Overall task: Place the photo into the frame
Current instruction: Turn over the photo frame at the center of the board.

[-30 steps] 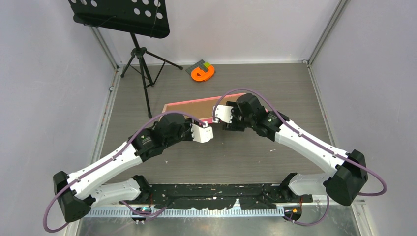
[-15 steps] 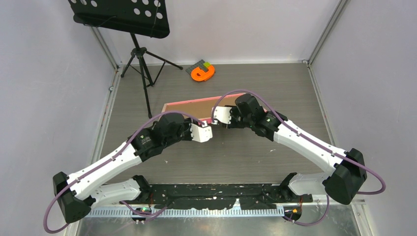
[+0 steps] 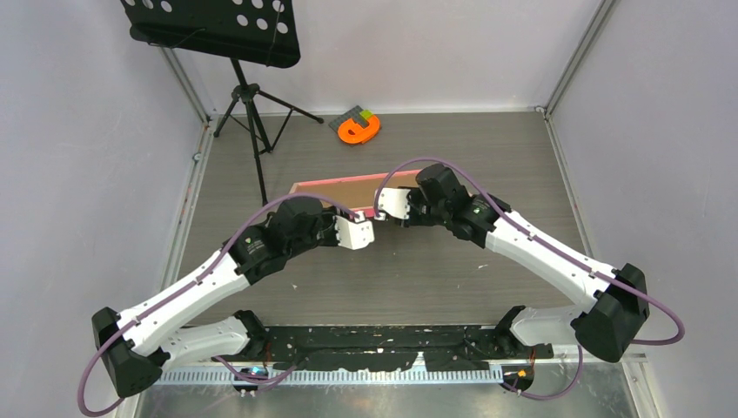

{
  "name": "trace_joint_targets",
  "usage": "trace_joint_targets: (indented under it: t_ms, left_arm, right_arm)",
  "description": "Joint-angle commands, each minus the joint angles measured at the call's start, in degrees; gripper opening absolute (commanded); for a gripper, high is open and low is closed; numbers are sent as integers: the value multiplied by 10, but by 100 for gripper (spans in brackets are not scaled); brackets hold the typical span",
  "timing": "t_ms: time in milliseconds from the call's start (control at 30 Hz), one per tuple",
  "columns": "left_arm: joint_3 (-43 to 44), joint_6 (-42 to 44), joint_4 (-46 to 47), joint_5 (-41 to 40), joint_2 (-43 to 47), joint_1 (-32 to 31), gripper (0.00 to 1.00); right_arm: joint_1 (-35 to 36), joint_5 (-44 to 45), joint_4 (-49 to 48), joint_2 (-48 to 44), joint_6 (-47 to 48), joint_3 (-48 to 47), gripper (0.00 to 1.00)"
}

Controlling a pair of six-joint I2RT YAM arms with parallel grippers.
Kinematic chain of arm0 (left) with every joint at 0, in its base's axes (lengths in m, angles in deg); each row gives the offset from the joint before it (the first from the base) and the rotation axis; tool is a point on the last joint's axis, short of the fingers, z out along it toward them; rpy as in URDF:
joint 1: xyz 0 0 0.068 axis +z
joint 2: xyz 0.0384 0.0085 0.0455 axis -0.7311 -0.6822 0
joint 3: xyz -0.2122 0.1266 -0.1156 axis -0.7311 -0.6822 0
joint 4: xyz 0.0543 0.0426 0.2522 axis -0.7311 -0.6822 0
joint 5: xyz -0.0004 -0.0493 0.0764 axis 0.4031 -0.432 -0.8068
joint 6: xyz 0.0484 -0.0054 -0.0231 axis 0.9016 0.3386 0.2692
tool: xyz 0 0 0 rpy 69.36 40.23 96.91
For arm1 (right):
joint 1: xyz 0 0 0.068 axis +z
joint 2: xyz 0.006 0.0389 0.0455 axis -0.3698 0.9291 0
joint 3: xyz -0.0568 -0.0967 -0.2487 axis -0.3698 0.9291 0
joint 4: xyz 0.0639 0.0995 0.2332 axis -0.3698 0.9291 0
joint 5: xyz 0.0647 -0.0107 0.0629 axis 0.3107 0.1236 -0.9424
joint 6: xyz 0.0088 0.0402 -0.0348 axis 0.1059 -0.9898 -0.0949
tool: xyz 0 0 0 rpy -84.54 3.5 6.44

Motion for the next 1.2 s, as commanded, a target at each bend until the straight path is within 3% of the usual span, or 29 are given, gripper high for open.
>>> trace_joint_targets:
  t_ms: [0,33,167,267,467,600,700,867,933,1167]
  left_arm:
    - [30,-37,33,2,0,10,0]
    - [30,-37,33,2,0,10,0]
    - [30,-36,32,2,1,10,0]
    - [31,-37,32,2,2,10,0]
    - [32,-36,29,2,0,10,0]
    - [30,-36,30,2,3,10,0]
    - [30,-37,30,3,6,10,0]
    - [29,-38,27,3,6,10,0]
    - [28,-37,27,0,8,10,0]
    - [32,-36,34,-6,10,16,0]
  right_arm:
    - [7,-22,0,-23,-44,-31,45]
    - [7,-20,0,-20,-45,-31,53]
    - [13,1,1,-11,-42,-36,69]
    - [20,16,9,-3,-37,-46,71]
    - [36,41,20,10,-30,-60,66]
    - [46,60,24,14,-22,-62,59]
    - [50,66,25,19,-21,-61,46]
    - [50,66,26,29,-25,-67,14]
    - [50,63,28,29,-29,-71,7]
    - [50,56,37,23,-48,-78,6]
